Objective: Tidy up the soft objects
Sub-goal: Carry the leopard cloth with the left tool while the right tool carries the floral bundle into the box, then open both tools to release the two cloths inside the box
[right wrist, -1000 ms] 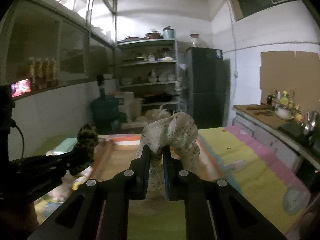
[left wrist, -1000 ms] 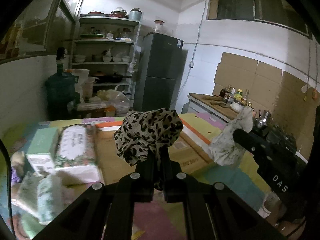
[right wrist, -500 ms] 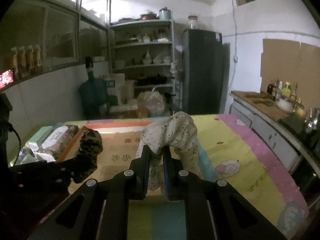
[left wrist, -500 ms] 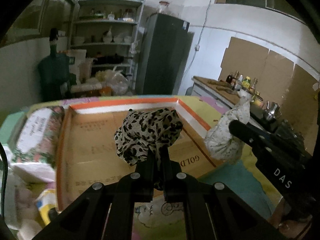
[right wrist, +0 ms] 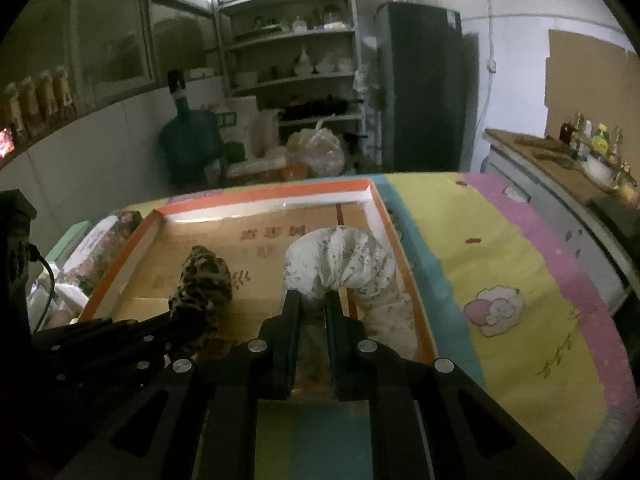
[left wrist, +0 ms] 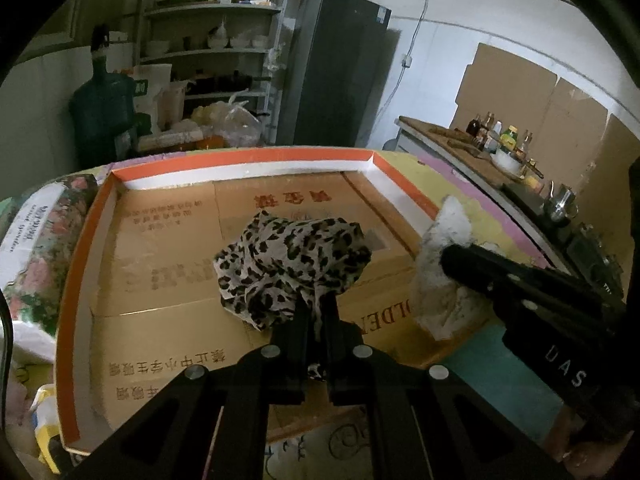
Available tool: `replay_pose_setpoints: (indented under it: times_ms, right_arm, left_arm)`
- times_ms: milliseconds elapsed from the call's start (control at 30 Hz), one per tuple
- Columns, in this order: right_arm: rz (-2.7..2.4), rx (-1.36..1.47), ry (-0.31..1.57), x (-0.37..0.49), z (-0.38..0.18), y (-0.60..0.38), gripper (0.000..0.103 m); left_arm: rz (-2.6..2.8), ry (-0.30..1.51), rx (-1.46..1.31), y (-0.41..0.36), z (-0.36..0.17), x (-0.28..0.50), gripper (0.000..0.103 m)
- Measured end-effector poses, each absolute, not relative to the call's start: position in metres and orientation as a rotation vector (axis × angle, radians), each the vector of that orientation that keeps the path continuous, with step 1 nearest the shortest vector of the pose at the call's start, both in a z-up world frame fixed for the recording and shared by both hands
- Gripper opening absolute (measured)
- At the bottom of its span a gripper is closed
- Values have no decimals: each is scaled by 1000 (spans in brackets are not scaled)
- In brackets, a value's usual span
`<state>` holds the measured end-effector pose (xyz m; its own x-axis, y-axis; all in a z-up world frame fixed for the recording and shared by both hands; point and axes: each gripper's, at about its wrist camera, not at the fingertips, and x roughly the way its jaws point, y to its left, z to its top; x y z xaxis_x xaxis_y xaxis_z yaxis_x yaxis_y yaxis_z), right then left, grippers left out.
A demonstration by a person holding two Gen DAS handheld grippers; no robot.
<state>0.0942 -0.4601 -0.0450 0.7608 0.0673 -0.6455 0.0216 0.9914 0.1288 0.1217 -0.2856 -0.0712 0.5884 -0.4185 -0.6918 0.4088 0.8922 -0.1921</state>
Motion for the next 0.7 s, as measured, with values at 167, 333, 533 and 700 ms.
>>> replay_pose_setpoints:
  times_ms: [167,333,533,700]
  right_arm:
    - [41,148,737,100,-53,-460,13]
    - [50,154,747,105,-57,-460,14]
    - [58,159,742,105,-58,-460,26]
    - [46,161,718,100,-53,-461,28]
  left_arm:
    - [-491,833,-16,-290,-74,127,6]
    - [-504,847,-33,-289,-74,134,10]
    - [-480,832,-17,-290,-72,132,41]
    - [-460,812,-11,-287,-67,130,54]
